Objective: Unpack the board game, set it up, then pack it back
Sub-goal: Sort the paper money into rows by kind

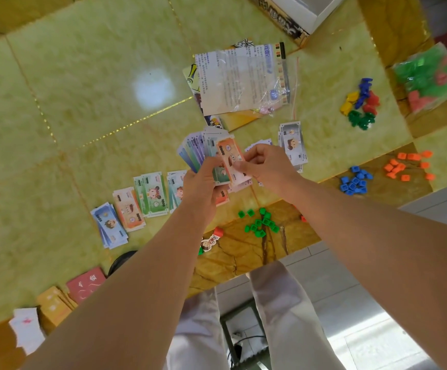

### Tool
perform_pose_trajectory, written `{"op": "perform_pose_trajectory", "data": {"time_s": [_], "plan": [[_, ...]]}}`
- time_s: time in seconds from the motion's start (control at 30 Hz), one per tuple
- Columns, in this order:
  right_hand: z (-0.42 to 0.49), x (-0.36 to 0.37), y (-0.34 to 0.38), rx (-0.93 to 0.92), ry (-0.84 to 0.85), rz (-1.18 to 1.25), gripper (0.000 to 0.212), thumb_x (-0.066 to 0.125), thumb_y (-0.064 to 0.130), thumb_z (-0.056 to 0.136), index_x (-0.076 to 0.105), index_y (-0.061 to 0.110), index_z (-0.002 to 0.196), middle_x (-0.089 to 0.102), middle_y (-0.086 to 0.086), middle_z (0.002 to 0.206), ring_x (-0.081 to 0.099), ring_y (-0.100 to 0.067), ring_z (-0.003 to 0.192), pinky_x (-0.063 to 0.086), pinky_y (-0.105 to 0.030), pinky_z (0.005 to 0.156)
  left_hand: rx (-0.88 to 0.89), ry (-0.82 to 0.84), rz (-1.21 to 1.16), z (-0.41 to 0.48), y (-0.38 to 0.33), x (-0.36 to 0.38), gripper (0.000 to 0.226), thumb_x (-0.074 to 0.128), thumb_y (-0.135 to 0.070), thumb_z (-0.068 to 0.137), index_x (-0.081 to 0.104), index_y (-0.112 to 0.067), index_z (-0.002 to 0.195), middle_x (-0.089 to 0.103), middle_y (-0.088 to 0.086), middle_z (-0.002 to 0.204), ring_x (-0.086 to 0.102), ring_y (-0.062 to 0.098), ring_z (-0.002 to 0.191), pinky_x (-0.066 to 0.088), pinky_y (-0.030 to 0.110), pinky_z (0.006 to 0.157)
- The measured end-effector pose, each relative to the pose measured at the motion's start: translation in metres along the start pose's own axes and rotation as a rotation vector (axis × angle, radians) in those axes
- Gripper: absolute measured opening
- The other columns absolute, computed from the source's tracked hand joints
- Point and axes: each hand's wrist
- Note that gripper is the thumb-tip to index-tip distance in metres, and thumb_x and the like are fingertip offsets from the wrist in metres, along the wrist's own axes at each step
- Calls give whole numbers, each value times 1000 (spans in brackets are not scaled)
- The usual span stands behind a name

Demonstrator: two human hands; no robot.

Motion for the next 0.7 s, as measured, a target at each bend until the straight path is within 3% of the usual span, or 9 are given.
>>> {"op": "perform_pose_trajectory", "data": {"time_s": [0.13,0.23,0.33,0.47,0.6,0.7], "plan": [[-4,4,0,11,-29,60,14,73,18,85,61,16,78,57,4,64,49,6,43,37,-10,47,34,-10,15,-2,-2,-13,17,62,1,86,51,-12,86,70,-3,62,68,13,57,58,31,63],[-6,10,0,41,-62,116,8,70,16,88,63,12,85,58,3,66,49,6,43,37,-10,48,66,-7,59,-6,-3,-23,17,64,3,84,58,-13,86,71,-1,70,69,14,60,59,32,64],[-12,22,4,82,-42,137,8,68,19,89,65,12,90,60,3,72,49,-1,55,38,-14,53,77,-21,90,-6,-2,-42,20,69,1,81,61,-16,89,73,-2,76,71,17,73,58,39,75],[-14,44,8,114,-22,152,8,64,11,91,62,16,85,60,1,75,48,-4,55,38,-16,53,61,-125,90,-4,-3,-68,34,77,-11,70,55,-13,97,64,9,101,64,34,101,50,54,94],[-19,80,14,111,17,70,11,63,7,91,66,7,101,62,2,76,54,1,48,43,-15,50,125,-227,53,-3,-7,-106,26,73,-3,76,54,-18,85,65,2,91,66,28,98,53,45,93],[-22,114,19,90,56,-27,16,70,10,86,68,9,102,63,3,78,59,-8,66,51,-23,66,160,-249,26,-3,-14,-139,28,74,-2,78,56,-22,85,68,0,91,68,20,89,56,35,80]]}}
Point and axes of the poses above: each hand's wrist, its own z-axis towards the middle knuckle, its own x-axis out of the palm, y = z × x
